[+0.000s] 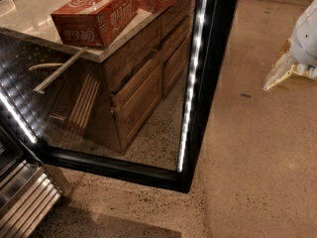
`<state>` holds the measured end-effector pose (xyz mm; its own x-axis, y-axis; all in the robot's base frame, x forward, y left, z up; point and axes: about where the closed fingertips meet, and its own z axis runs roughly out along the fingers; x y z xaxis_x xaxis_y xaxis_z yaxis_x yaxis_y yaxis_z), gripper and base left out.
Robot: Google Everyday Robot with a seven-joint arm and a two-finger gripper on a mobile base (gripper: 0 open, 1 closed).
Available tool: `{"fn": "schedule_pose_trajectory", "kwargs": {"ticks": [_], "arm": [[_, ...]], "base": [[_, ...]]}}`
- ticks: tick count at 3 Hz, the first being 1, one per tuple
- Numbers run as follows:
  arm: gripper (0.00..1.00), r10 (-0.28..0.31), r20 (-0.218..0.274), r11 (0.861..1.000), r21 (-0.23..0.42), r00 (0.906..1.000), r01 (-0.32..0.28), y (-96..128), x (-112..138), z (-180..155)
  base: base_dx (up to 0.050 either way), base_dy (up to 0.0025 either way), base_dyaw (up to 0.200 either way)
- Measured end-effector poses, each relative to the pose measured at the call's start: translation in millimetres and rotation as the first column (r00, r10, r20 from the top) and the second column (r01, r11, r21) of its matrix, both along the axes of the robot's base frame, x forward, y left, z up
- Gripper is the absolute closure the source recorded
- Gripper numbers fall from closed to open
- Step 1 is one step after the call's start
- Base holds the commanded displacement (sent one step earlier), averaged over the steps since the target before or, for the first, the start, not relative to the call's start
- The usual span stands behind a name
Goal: Close right fridge door
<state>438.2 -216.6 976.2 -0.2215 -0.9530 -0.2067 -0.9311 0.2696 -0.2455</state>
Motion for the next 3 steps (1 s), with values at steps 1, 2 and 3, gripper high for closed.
{"fn": "schedule_pose_trajectory", "kwargs": {"ticks": [1, 2, 3], "arm": [[1.0, -0.006, -0.001, 1.0, 0.003, 1.0, 0.006, -0.2, 3.8, -1.4], [1.0, -0.021, -0.056, 0.999, 0.031, 0.9982, 0.023, -9.9, 28.3, -20.6], [1.0, -0.035, -0.143, 0.999, 0.024, 0.9891, 0.039, -13.2, 68.8, -50.0]], "base": [[0.0, 0.0, 0.0], [0.0, 0.0, 0.0], [0.0, 0.0, 0.0]]}}
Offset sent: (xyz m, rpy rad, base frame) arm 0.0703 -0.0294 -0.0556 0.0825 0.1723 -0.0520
